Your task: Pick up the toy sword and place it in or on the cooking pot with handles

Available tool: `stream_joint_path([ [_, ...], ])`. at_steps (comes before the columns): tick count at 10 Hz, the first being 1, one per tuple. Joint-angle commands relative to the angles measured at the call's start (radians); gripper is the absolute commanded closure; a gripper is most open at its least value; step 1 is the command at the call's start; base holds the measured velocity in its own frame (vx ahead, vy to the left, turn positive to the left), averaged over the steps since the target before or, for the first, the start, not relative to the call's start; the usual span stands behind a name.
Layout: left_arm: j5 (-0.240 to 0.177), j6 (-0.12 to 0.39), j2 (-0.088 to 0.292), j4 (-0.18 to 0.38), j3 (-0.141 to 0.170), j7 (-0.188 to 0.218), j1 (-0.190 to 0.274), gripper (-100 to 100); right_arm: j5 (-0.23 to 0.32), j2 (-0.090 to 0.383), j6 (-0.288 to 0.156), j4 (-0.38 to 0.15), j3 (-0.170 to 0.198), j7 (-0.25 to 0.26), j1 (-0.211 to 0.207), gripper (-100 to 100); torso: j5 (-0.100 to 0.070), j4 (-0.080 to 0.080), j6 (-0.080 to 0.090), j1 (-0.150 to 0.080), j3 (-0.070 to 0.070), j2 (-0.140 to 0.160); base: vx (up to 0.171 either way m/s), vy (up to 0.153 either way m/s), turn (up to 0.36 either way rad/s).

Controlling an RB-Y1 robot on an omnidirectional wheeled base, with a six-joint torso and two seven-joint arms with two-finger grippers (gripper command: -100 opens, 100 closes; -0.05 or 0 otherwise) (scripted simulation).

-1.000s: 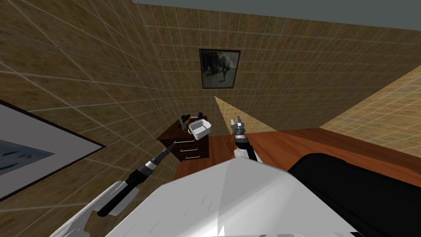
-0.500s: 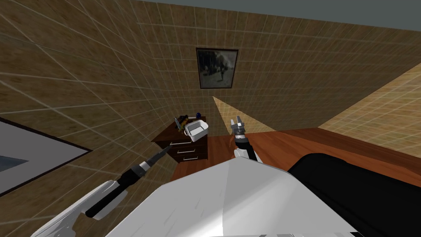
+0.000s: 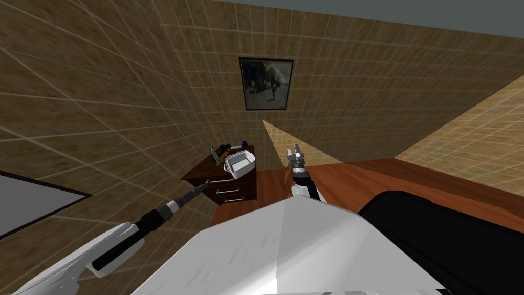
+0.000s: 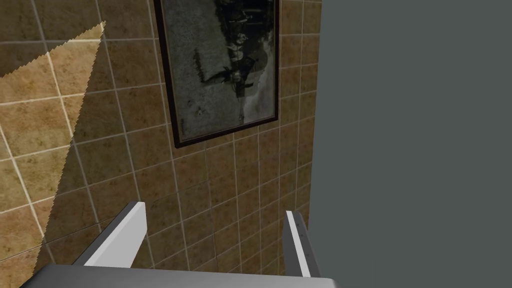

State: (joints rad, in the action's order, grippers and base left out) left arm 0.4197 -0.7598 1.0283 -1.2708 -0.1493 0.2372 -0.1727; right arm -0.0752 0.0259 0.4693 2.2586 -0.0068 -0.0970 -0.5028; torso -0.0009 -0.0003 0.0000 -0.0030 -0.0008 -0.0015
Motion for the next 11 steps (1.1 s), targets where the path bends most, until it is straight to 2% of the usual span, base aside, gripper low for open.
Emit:
stream_joint_path([
  [1,0.033,-0.022,0.034,0.050,-0.008,0.012,0.032,-100,0.000,0.000,0.000,0.000,0.000,0.000,0.000,0,0.000,0.000,0.000,0.000,0.000,0.000,0.038,-0.060,-0.044],
  [2,0.033,-0.022,0.034,0.073,-0.008,0.012,0.032,-100,0.000,0.000,0.000,0.000,0.000,0.000,0.000,0,0.000,0.000,0.000,-0.001,-0.001,-0.001,0.036,-0.071,-0.017],
  [3,0.064,-0.040,0.067,0.104,-0.015,0.025,0.062,-100,0.000,0.000,0.000,0.000,0.000,0.000,0.000,0,0.000,0.000,0.000,-0.001,-0.001,-0.001,0.041,-0.105,-0.032],
  [5,0.064,-0.040,0.067,0.133,-0.015,0.025,0.062,-100,0.000,0.000,0.000,0.000,0.000,0.000,0.000,0,-0.001,0.000,0.000,-0.004,-0.001,-0.001,0.029,-0.079,-0.012],
  [6,0.095,-0.057,0.097,0.169,-0.022,0.037,0.092,-100,0.000,0.000,0.000,0.000,0.000,0.000,0.000,0,0.000,0.000,0.000,-0.001,0.000,0.000,0.033,-0.076,-0.048],
  [8,0.095,-0.057,0.097,0.190,-0.022,0.037,0.092,-100,0.000,0.000,0.000,0.000,0.000,0.000,0.000,0,0.000,0.000,0.000,-0.002,-0.001,-0.001,0.030,-0.058,-0.009],
  [10,0.156,-0.091,0.151,0.271,-0.034,0.060,0.150,-100,0.000,0.000,0.000,0.000,0.000,0.000,0.000,0,0.000,0.000,0.000,-0.001,-0.001,-0.001,0.051,-0.110,-0.065],
  [11,0.156,-0.091,0.151,0.301,-0.034,0.060,0.150,-100,0.000,0.000,0.000,0.000,0.000,0.000,0.000,0,-0.001,-0.001,0.000,-0.006,-0.001,-0.003,0.062,-0.131,-0.021],
])
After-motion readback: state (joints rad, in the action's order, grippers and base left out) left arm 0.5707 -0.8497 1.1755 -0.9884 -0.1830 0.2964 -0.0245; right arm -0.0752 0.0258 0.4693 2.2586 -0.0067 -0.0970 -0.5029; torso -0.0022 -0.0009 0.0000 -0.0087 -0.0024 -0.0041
